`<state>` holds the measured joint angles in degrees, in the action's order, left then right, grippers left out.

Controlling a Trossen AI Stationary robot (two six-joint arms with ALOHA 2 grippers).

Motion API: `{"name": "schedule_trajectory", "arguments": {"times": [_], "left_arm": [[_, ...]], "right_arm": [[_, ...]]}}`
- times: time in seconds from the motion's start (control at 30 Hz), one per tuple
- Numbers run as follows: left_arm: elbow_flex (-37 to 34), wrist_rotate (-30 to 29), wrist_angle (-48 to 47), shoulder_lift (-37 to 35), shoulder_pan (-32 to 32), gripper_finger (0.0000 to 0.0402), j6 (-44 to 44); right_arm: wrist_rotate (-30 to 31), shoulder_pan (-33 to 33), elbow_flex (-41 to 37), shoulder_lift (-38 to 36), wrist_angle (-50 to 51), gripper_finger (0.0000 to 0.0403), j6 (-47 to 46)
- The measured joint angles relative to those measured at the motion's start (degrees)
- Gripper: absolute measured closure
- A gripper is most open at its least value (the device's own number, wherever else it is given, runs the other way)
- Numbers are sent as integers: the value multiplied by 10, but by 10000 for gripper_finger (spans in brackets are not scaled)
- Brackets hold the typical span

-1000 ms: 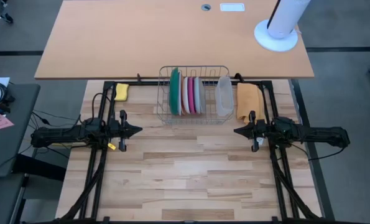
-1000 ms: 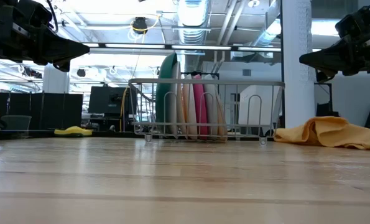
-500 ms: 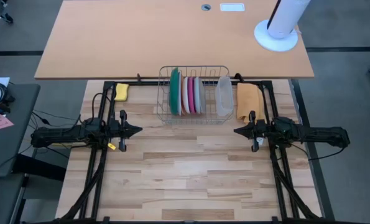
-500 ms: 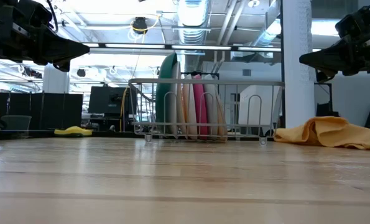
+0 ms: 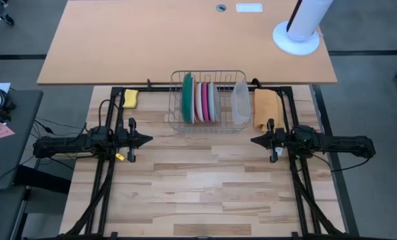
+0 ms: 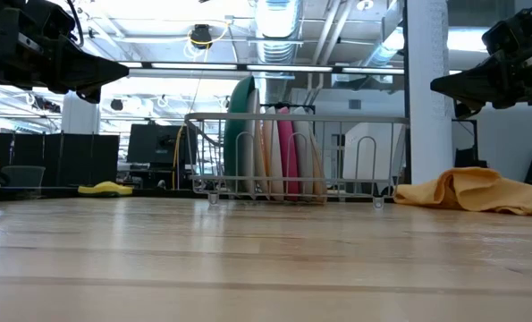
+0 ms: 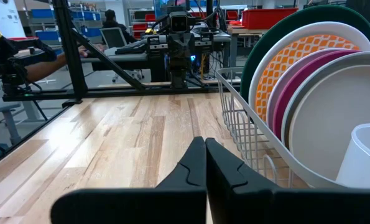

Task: Sort dishes
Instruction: Return to Home Position

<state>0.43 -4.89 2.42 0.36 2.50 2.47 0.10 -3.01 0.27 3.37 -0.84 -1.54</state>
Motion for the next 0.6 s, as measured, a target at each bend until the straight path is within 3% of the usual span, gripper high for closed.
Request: {"name": "schedule_trajectory", "arguments": {"times": [0.6], "left_arm": [[0, 0, 0, 0, 0, 401, -2]], "right_arm": [[0, 0, 0, 0, 0, 403, 0]]}}
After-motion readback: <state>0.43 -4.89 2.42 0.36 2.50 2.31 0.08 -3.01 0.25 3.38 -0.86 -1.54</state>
